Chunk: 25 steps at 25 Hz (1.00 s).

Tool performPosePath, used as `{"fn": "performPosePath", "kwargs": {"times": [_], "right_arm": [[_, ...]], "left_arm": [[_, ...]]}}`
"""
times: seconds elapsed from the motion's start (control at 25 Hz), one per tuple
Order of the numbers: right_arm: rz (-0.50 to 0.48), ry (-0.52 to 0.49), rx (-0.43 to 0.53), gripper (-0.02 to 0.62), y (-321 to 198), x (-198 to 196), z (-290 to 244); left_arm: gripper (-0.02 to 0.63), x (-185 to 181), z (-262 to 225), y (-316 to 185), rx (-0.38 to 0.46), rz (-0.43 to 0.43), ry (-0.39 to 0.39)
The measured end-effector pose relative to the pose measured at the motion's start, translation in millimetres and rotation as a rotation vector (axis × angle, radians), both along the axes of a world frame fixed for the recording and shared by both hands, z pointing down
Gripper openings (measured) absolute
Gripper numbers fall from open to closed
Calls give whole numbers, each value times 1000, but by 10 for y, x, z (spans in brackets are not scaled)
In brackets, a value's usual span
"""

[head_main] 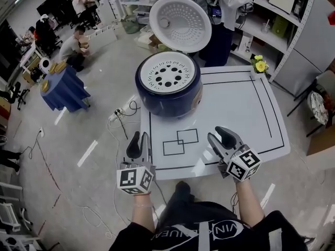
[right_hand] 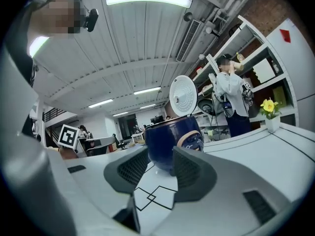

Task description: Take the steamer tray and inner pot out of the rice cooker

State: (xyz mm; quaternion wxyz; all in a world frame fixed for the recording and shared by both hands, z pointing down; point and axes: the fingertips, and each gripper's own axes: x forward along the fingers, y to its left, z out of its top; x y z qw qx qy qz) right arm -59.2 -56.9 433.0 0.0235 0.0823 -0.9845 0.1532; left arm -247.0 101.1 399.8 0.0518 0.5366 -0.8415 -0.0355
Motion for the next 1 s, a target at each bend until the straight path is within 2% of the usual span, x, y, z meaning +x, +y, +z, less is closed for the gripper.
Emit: {"fn": "performPosePath", "kwargs": {"times": [0.4,0.76,0.88,1.0], "right_arm": [[40,-42,-9,143,-428,-574,-238],[101,-51,45,143,-871,-1190,-647],[121,-18,74,143,-1050,-1369,-752],[119,47,111,143,-1221,-1557,-804]], "left_arm": [[84,-590,-124,-450,0,28,-11],[96,-1144,-405,-936,21,98,-33],[103,-1279,-493,-1117,17,134,-45],[114,-1355,-492,-1309,-38,182,-35]]}}
